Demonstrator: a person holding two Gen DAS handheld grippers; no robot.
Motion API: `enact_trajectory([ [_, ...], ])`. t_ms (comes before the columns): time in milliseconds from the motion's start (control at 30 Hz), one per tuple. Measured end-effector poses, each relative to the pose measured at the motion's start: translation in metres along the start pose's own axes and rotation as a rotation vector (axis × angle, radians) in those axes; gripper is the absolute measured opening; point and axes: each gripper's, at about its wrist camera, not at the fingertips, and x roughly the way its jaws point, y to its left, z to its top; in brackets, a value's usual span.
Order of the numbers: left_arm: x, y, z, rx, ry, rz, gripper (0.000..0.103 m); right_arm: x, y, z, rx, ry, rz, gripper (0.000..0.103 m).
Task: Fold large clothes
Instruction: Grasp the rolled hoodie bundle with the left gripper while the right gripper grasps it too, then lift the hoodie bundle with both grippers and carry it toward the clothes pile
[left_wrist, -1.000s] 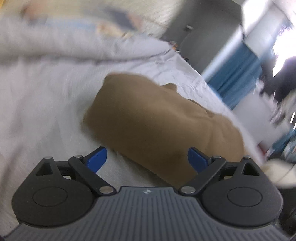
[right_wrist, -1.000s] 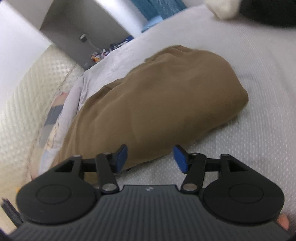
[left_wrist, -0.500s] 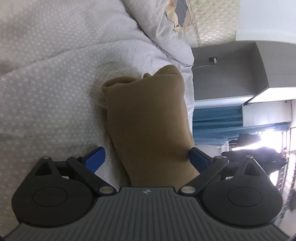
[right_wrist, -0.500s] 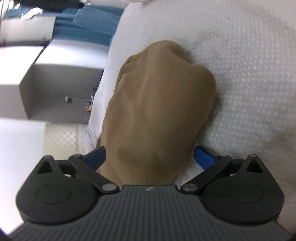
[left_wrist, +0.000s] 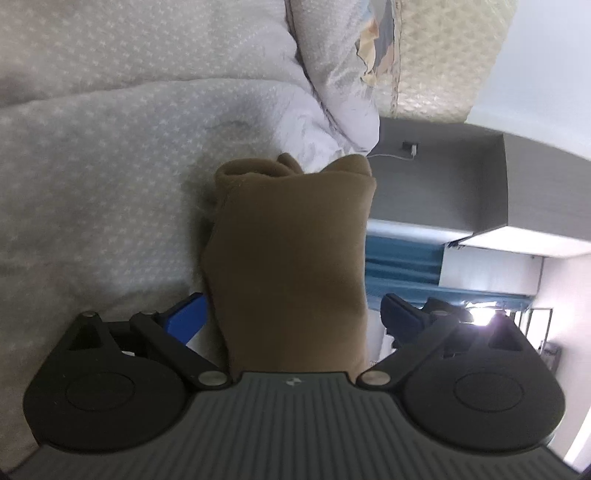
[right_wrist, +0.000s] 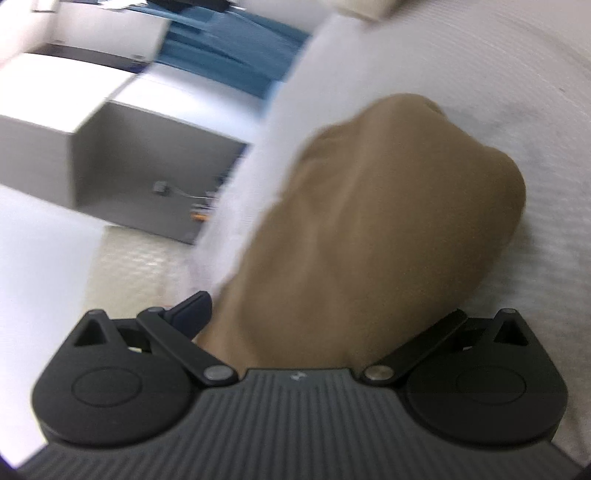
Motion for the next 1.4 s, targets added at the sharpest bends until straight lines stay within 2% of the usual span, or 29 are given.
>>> enact_trajectory([
  [100,0.013,-0.005,0.005,0.022,0.019,0.04,0.103,-0.006,0.0,0.004,0.031,-0.009,0.085,0.103],
  [167,0.021,-0.007,0.008,0.024,0.008,0.053,0.103,-0.006,-0.002,0.006,0.031,-0.006,0.091,0.103],
  [333,0.04,-0.018,0.009,0.098,0.009,0.117,0.103,-0.005,-0.006,0.007,0.058,0.005,0.049,0.103],
  [433,0.046,-0.026,0.006,0.165,0.016,0.162,0.103,0.001,-0.007,0.004,0.053,0.026,-0.005,0.103],
  [567,0.042,-0.032,0.003,0.213,0.004,0.184,0.09,0.004,-0.02,-0.003,0.102,0.055,-0.056,0.103],
  [667,0.041,-0.043,0.001,0.276,-0.006,0.184,0.081,-0.002,-0.026,-0.004,0.116,0.01,-0.085,0.103],
  [733,0.043,-0.05,0.0,0.315,-0.007,0.175,0.079,-0.004,-0.026,-0.001,0.113,-0.024,-0.087,0.103],
  [833,0.045,-0.057,0.0,0.35,-0.001,0.161,0.079,0.001,-0.032,-0.001,0.156,-0.056,-0.093,0.103],
  [1067,0.043,-0.058,-0.003,0.363,0.007,0.164,0.079,0.019,-0.043,0.0,0.22,-0.133,-0.124,0.103],
  [1100,0.044,-0.058,-0.002,0.361,0.008,0.165,0.079,0.022,-0.041,0.001,0.211,-0.133,-0.135,0.102],
  [1167,0.046,-0.056,0.0,0.354,0.009,0.166,0.079,0.025,-0.036,0.003,0.176,-0.131,-0.158,0.086],
  [1267,0.047,-0.056,0.002,0.343,0.01,0.169,0.079,0.025,-0.028,0.007,0.116,-0.116,-0.164,0.072],
  [1400,0.046,-0.049,0.007,0.301,0.016,0.167,0.079,0.021,-0.009,0.009,0.0,-0.134,-0.138,0.06],
])
